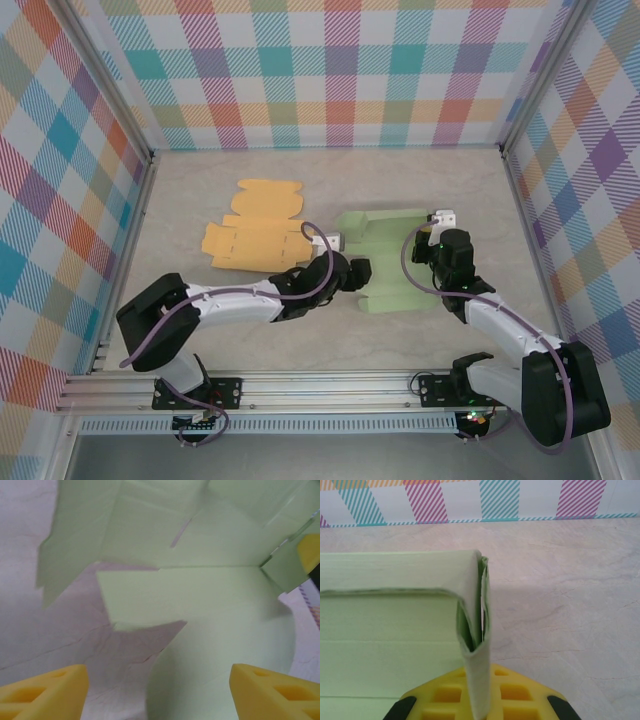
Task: Fold the paper box
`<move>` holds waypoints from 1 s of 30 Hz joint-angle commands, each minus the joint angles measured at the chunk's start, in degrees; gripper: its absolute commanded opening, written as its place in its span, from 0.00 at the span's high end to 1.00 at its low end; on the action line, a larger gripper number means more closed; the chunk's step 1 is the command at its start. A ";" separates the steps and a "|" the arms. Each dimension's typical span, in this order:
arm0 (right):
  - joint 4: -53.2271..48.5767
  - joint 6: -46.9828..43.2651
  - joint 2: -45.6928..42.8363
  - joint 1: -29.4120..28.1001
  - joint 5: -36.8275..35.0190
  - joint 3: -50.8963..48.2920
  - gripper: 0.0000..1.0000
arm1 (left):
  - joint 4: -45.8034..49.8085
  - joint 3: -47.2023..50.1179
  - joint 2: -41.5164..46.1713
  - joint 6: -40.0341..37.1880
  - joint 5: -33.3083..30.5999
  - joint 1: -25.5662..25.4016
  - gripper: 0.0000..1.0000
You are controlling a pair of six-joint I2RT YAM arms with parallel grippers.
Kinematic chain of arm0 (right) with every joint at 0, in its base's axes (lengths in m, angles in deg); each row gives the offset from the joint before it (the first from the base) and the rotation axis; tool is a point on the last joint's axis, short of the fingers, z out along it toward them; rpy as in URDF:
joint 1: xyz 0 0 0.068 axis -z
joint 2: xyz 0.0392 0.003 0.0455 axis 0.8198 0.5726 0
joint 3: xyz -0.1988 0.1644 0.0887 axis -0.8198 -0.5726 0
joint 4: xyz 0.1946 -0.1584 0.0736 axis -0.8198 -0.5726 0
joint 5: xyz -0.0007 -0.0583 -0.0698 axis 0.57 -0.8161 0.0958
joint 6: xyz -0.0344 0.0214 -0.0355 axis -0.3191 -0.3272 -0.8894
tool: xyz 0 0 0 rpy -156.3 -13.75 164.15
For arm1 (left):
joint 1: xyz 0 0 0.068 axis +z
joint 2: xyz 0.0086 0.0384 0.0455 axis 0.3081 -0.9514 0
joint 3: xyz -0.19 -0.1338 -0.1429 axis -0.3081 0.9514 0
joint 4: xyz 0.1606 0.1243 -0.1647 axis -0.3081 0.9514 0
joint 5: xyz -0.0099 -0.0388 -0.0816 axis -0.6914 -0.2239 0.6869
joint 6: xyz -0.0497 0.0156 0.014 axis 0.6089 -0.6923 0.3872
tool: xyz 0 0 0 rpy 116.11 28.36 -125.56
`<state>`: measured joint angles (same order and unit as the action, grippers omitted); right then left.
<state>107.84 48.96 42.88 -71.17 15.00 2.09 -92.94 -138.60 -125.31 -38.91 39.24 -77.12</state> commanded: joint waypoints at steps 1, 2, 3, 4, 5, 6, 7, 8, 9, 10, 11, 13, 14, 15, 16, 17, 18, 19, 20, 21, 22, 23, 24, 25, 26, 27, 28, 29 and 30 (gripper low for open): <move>1.65 0.98 -0.69 0.10 0.70 -0.58 1.00 | -2.46 -3.07 -1.88 -1.74 -0.99 -0.68 0.28; 1.59 1.09 -0.73 0.13 0.66 -0.67 1.00 | -2.40 -3.61 -2.21 -2.07 -1.28 -0.68 0.28; 1.65 1.07 -0.80 0.11 0.70 -0.69 1.00 | -2.39 -4.15 -2.45 -2.53 -1.58 -0.61 0.29; 1.74 1.05 -0.89 0.10 0.70 -0.76 1.00 | -2.45 -4.63 -2.50 -2.85 -1.77 -0.68 0.30; 1.74 1.05 -0.89 0.16 0.70 -0.76 1.00 | -2.58 -4.97 -2.50 -3.20 -1.90 -0.68 0.32; 1.72 1.05 -0.89 0.10 0.70 -0.78 1.00 | -2.71 -5.38 -2.56 -3.61 -1.95 -0.68 0.32; 1.73 0.99 -0.89 0.11 0.67 -0.76 1.00 | -2.72 -5.68 -2.54 -3.97 -1.85 -0.68 0.33; 1.74 1.03 -0.86 0.13 0.70 -0.79 1.00 | -2.72 -6.00 -2.54 -4.33 -1.81 -0.72 0.33; 1.75 1.08 -0.86 0.11 0.83 -0.80 1.00 | -2.92 -6.15 -2.54 -4.67 -1.68 -0.68 0.34; 1.76 1.10 -0.82 0.10 0.95 -0.77 1.00 | -3.44 -6.24 -2.62 -5.00 -1.32 -0.68 0.35; 1.79 1.05 -0.78 0.10 1.02 -0.77 1.00 | -3.89 -6.25 -2.76 -5.18 -1.10 -0.68 0.35; 1.76 1.14 -0.65 0.14 1.20 -0.67 1.00 | -4.57 -6.61 -3.18 -5.66 -1.05 -0.68 0.35; 1.77 1.14 -0.60 0.09 1.22 -0.67 1.00 | -4.24 -6.96 -3.55 -5.73 -1.47 -0.68 0.36; 1.65 1.14 -0.73 0.12 1.22 -0.67 1.00 | -3.62 -7.28 -3.79 -5.34 -1.72 -0.68 0.36; 1.58 1.14 -0.88 0.11 1.04 -0.72 1.00 | -3.25 -7.25 -3.86 -4.75 -1.77 -0.68 0.37; 1.65 1.14 -0.90 0.11 0.88 -0.84 1.00 | -3.29 -7.12 -3.71 -4.34 -1.61 -0.68 0.36; 1.68 1.14 -1.03 0.10 0.71 -0.85 1.00 | -2.54 -6.91 -3.45 -3.37 -2.03 -0.76 0.34; 1.75 1.12 -0.94 0.10 0.70 -0.85 1.00 | -1.29 -6.77 -3.11 -2.31 -2.79 -0.85 0.31; 1.91 1.14 -0.87 0.07 0.85 -0.85 1.00 | 0.71 -6.76 -2.71 -0.64 -3.86 -1.00 0.27; 1.93 1.14 -0.78 0.10 1.03 -0.78 1.00 | 2.67 -6.70 -2.30 0.81 -4.91 -1.19 0.23; 1.98 1.14 -0.66 0.11 1.11 -0.74 1.00 | 3.89 -6.42 -1.99 2.07 -5.64 -1.42 0.18; 1.92 1.15 -0.51 0.11 1.20 -0.67 1.00 | 4.91 -6.20 -1.80 2.99 -6.29 -1.62 0.14; 1.96 1.18 -0.52 0.10 1.26 -0.66 1.00 | 6.28 -6.08 -1.63 4.69 -6.84 -1.69 0.10; 1.89 1.14 -0.54 0.10 1.27 -0.68 1.00 | 7.64 -6.19 -1.84 5.81 -7.34 -1.64 0.07; 1.98 1.16 -0.54 0.10 1.22 -0.68 1.00 | 8.87 -6.46 -2.16 6.48 -7.78 -1.64 0.06; 1.93 1.14 -0.60 0.10 1.12 -0.67 1.00 | 9.56 -6.85 -2.60 6.54 -7.88 -1.66 0.03; 2.04 1.14 -0.61 0.11 1.16 -0.76 1.00 | 9.89 -7.41 -3.22 6.20 -7.93 -1.64 0.02; 2.07 1.14 -0.64 0.15 1.20 -0.76 1.00 | 10.35 -8.01 -3.77 6.14 -7.96 -1.69 0.02; 2.12 1.14 -0.52 0.13 1.15 -0.79 1.00 | 10.38 -8.56 -4.46 5.82 -7.87 -1.65 0.02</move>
<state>107.84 48.98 42.88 -71.17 15.41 1.83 -85.75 -144.51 -128.72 -34.76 33.40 -78.21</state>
